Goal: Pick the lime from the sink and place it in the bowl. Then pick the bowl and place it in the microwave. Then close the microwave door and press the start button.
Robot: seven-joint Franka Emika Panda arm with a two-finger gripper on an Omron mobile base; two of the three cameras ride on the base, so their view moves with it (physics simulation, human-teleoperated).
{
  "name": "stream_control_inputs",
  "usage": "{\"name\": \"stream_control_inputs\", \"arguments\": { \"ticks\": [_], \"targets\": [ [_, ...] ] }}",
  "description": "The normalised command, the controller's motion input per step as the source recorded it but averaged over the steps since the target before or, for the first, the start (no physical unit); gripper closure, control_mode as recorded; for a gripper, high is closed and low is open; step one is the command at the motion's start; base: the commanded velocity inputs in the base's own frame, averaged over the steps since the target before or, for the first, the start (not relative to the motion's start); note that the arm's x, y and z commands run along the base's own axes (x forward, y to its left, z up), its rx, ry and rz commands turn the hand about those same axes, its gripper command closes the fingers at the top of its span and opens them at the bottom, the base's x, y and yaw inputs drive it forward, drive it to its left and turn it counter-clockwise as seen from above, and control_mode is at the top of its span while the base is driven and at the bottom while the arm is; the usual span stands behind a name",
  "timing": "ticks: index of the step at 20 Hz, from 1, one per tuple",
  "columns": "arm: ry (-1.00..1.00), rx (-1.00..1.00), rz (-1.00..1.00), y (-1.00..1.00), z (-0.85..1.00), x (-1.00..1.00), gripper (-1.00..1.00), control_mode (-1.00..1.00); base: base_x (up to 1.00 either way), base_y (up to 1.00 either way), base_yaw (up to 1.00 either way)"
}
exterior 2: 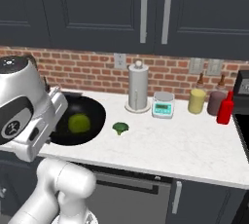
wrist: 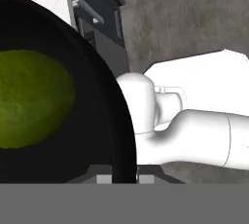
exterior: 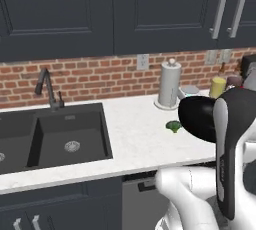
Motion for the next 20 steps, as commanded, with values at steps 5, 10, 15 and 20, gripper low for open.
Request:
{"name": "stream_control_inputs", "arguments": {
  "ticks": [5, 10, 15, 20],
  "targets": [
    [0.00, 0.00, 0.00, 0.00, 0.00, 0.00, 1.00, 1.00, -0.78, -0.33, -0.03],
    [0.00, 0.00, 0.00, 0.00, 0.00, 0.00, 1.00, 1.00, -0.15, -0.41, -0.36],
    [0.00, 0.00, 0.00, 0.00, 0.00, 0.00, 1.00, 1.00, 0.00, -0.33, -0.59],
    [0.00, 0.00, 0.00, 0.00, 0.00, 0.00, 1.00, 1.00, -0.01, -0.23, -0.79]
  ]
}}
